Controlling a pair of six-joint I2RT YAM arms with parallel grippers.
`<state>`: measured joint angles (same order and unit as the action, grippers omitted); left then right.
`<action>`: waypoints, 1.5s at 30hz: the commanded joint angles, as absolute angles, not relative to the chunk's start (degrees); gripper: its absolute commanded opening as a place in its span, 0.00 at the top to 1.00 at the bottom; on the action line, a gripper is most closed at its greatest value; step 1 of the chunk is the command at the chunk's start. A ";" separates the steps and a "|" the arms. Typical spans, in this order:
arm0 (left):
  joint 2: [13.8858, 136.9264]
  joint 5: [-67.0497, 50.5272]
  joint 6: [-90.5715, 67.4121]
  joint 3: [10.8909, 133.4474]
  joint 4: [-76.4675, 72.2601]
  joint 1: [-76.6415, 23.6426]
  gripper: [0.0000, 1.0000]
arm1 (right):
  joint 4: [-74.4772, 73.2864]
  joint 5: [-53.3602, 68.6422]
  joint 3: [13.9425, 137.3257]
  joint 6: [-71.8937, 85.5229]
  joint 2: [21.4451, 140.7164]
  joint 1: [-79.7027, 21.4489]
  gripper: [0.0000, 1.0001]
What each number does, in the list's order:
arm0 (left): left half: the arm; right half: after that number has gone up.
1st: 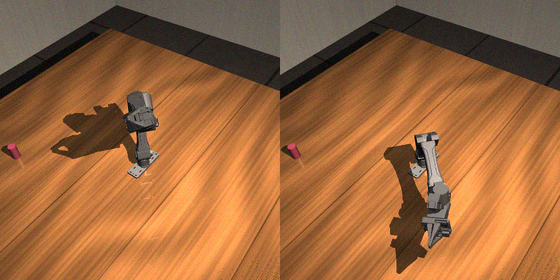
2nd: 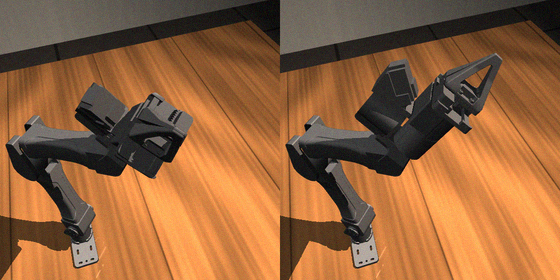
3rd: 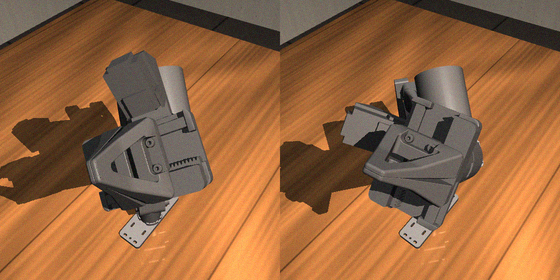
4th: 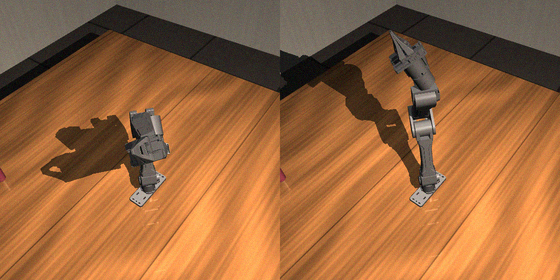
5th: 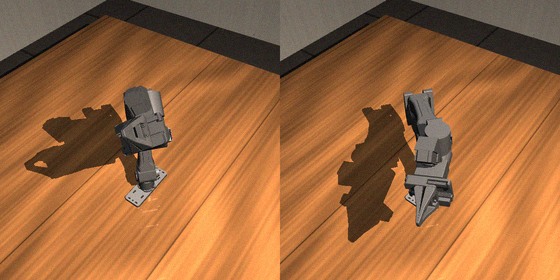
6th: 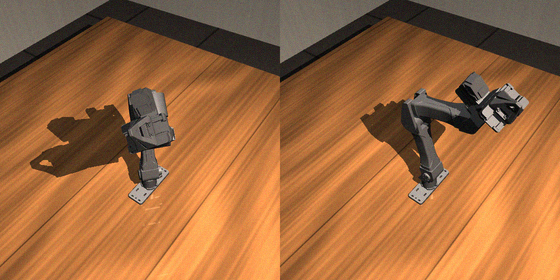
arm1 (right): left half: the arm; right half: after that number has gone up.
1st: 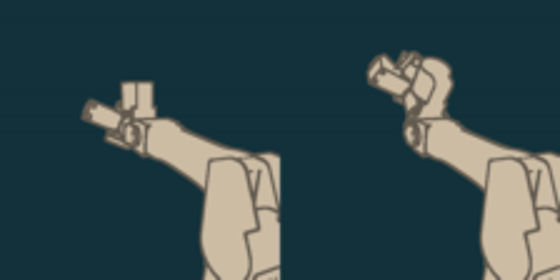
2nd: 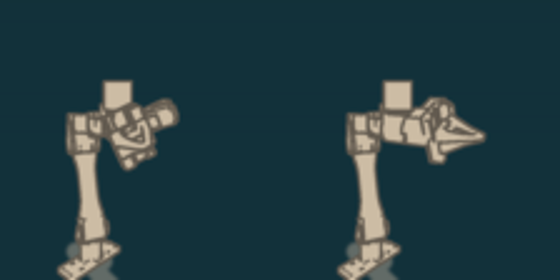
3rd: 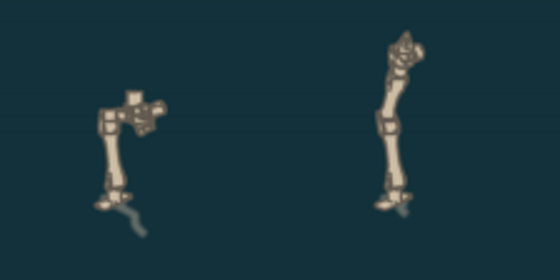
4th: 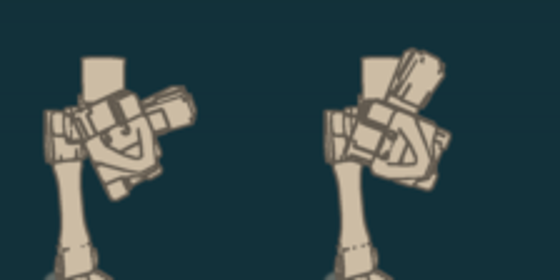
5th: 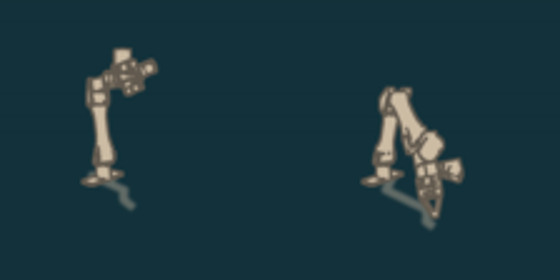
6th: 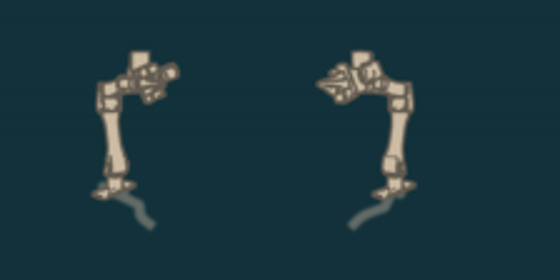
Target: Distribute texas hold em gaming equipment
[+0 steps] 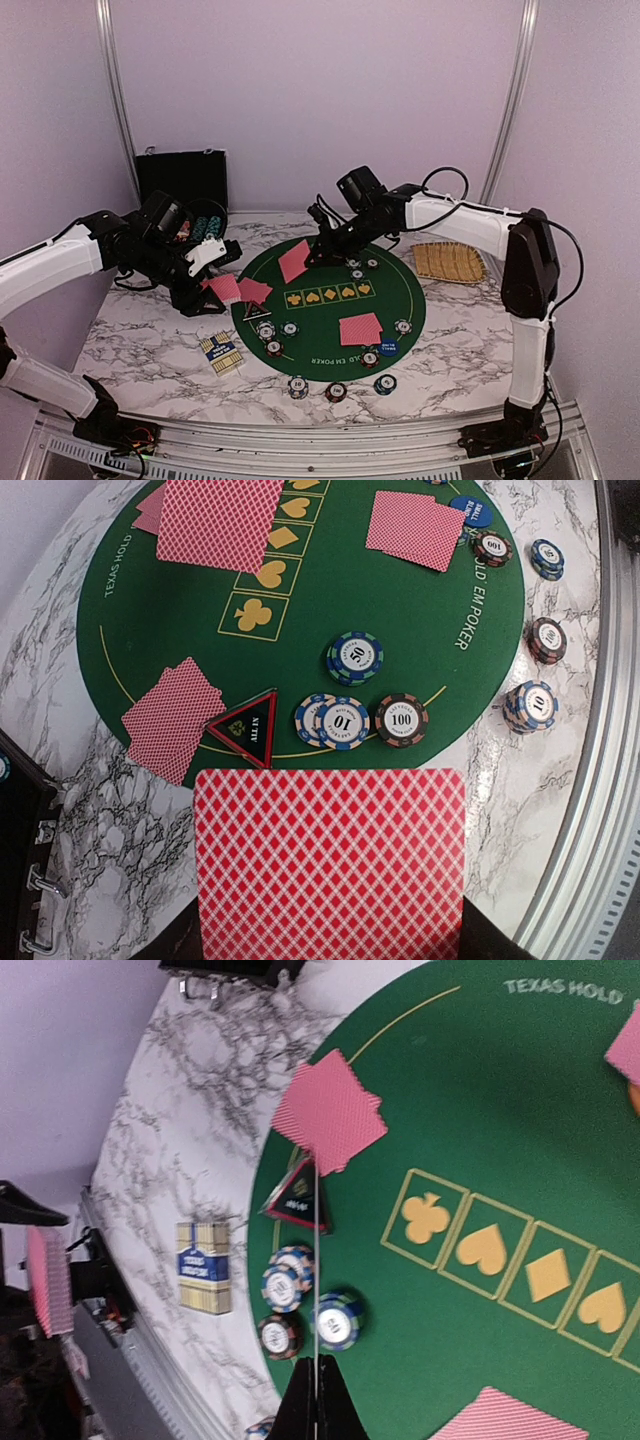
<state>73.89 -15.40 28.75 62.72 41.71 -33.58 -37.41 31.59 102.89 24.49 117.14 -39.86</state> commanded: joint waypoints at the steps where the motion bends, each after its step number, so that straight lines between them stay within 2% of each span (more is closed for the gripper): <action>1: 72.25 -15.52 28.74 62.27 40.91 -33.24 1.00 | -48.21 11.36 109.13 12.80 119.92 -41.08 1.00; 10: 72.26 -15.97 28.31 62.53 41.00 -33.05 1.00 | -46.99 -26.04 113.47 -1.79 123.97 -49.61 1.00; 17: 72.09 -16.33 28.19 62.40 41.08 -32.87 1.00 | -41.12 -36.36 112.38 -9.47 126.93 -52.81 1.00; 31: 71.85 -16.35 28.56 62.45 41.27 -32.70 1.00 | -32.60 -45.54 109.62 -19.21 133.83 -56.76 1.00; 45: 72.25 -16.44 28.54 63.11 41.46 -32.70 1.00 | -31.71 -36.91 104.40 -19.75 133.65 -59.80 1.00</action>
<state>73.38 -15.51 28.51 62.70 41.74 -32.93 -32.84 -39.51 105.10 -19.49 133.67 -58.72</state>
